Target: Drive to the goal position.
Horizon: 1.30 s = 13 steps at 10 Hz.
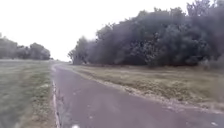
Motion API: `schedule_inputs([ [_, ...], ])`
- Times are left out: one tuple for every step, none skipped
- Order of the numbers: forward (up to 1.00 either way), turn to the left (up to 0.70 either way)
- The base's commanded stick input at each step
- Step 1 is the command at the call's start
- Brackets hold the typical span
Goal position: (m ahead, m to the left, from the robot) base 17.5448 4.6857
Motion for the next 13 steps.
schedule_inputs([
  [0.45,0.27],
  [0.45,0.27],
  [0.45,0.27],
  [0.45,0.27],
  [0.45,0.27],
  [0.45,0.27],
  [0.45,0.27],
  [0.45,0.27],
  [0.45,0.27],
  [0.45,0.27],
  [0.45,0.27],
  [0.45,0.27],
  [0.45,0.27],
])
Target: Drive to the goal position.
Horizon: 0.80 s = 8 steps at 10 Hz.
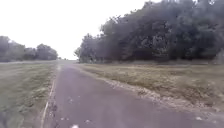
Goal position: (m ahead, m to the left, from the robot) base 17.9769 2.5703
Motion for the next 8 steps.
schedule_inputs([
  [0.45,0.27],
  [0.45,0.27],
  [0.45,0.27],
  [0.45,0.27],
  [0.45,0.27],
  [0.45,0.27],
  [0.45,0.27],
  [0.45,0.27],
])
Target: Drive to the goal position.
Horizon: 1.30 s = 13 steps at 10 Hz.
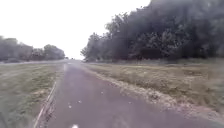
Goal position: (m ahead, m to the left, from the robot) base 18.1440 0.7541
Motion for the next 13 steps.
schedule_inputs([
  [0.45,0.27],
  [0.45,0.27],
  [0.45,0.27],
  [0.45,0.27],
  [0.45,0.27],
  [0.45,0.27],
  [0.45,0.27],
  [0.45,0.27],
  [0.45,0.27],
  [0.45,0.27],
  [0.45,0.27],
  [0.45,0.27],
  [0.45,0.27],
])
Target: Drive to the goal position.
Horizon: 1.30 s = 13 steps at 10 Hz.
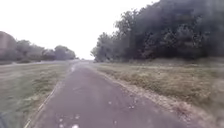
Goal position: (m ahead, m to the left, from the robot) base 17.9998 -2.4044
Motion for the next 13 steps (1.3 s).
schedule_inputs([
  [0.45,0.27],
  [0.45,0.27],
  [0.45,0.27],
  [0.45,0.27],
  [0.45,0.27],
  [0.45,0.27],
  [0.45,0.27],
  [0.45,0.27],
  [0.45,0.27],
  [0.45,0.27],
  [0.45,0.27],
  [0.45,0.27],
  [0.45,0.27],
])
